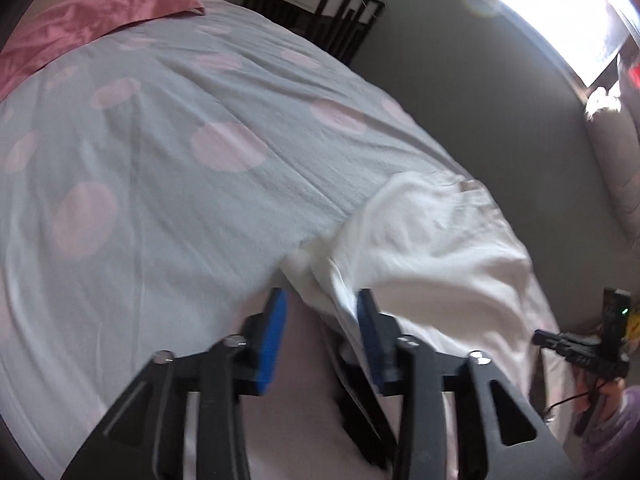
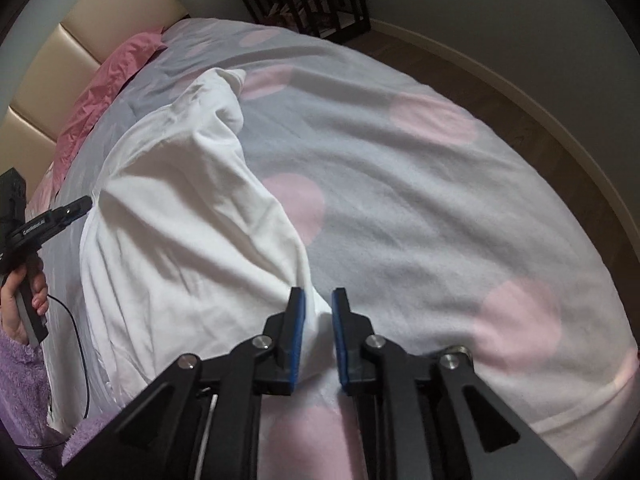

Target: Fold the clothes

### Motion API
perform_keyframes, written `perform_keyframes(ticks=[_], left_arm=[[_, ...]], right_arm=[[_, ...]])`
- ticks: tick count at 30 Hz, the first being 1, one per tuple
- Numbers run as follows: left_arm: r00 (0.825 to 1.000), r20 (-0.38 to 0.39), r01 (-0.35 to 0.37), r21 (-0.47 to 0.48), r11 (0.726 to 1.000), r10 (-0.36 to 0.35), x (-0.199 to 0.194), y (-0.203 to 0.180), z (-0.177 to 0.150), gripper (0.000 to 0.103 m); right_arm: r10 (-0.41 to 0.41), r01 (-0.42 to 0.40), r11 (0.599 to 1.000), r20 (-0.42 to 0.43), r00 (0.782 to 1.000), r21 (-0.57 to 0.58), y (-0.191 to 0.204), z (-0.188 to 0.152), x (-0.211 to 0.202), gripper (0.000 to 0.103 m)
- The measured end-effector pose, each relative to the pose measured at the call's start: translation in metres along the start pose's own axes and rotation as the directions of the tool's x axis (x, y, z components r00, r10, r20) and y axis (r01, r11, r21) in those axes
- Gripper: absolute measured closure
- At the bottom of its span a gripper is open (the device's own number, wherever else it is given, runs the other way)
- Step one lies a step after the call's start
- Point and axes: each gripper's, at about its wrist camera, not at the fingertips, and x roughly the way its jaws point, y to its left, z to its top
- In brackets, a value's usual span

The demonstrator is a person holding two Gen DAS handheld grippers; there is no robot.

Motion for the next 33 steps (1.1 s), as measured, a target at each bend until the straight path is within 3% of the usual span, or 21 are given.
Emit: perform_keyframes(ticks=[5,8,11,15,21,23,25,26,27,29,31,33], left_arm=[[0.98,-0.077,0.188,0.059,0.98,-0.183,-0.026,-0.053,-0.061,0.057],[0.958,-0.171,0.254,0.123,0.959,-0.232,-0.023,-0.087,-0.098,0.057],[0.955,-0.238,0.221,0.179,0.959,-0.175,-0.011,-0.105,-0.122,0.057],[0.957,-0.256,0.18,0.149,0.972,-0.138,-0.001,-0.101,-0.135,0.057],[0.955,-0.244,0.202,0.123,0.972,-0.168,0.0,-0.091,-0.134,0.059],[0.949,-0.261,0.218,0.128,0.968,-0.179,0.01,-0.09,-0.128,0.069],[0.948,-0.27,0.21,0.138,0.968,-0.167,0.01,-0.089,-0.129,0.081],[0.948,-0.275,0.206,0.144,0.968,-0.161,0.01,-0.088,-0.13,0.093],[0.948,-0.28,0.202,0.149,0.968,-0.155,0.009,-0.087,-0.13,0.099],[0.947,-0.289,0.195,0.16,0.968,-0.143,0.009,-0.085,-0.132,0.101],[0.946,-0.298,0.187,0.171,0.967,-0.13,0.009,-0.084,-0.133,0.101],[0.946,-0.313,0.145,0.173,0.974,-0.085,0.011,-0.075,-0.135,0.103]], right_arm=[[0.0,-0.002,0.999,0.052,0.999,0.033,0.008,-0.029,-0.018,0.087],[0.017,-0.02,0.999,0.076,0.997,0.042,0.016,-0.045,-0.021,0.087],[0.0,-0.004,0.999,0.103,0.995,0.04,0.025,-0.065,-0.03,0.087],[0.019,-0.031,0.996,0.133,0.991,0.088,0.019,-0.085,-0.036,0.087],[0.038,-0.064,0.986,0.165,0.986,0.157,0.004,-0.074,-0.028,0.081],[0.047,-0.077,0.981,0.164,0.985,0.177,-0.001,-0.063,-0.022,0.071],[0.039,-0.069,0.978,0.155,0.987,0.197,-0.007,-0.053,-0.014,0.068],[0.047,-0.078,0.975,0.147,0.988,0.21,-0.011,-0.048,-0.009,0.068],[0.067,-0.097,0.97,0.14,0.988,0.223,-0.014,-0.046,-0.004,0.069],[0.097,-0.13,0.96,0.142,0.985,0.248,-0.018,-0.044,0.0,0.095],[0.078,-0.109,0.969,0.148,0.986,0.222,-0.012,-0.045,-0.006,0.096],[0.013,-0.038,0.985,0.144,0.989,0.167,-0.004,-0.046,-0.011,0.096]])
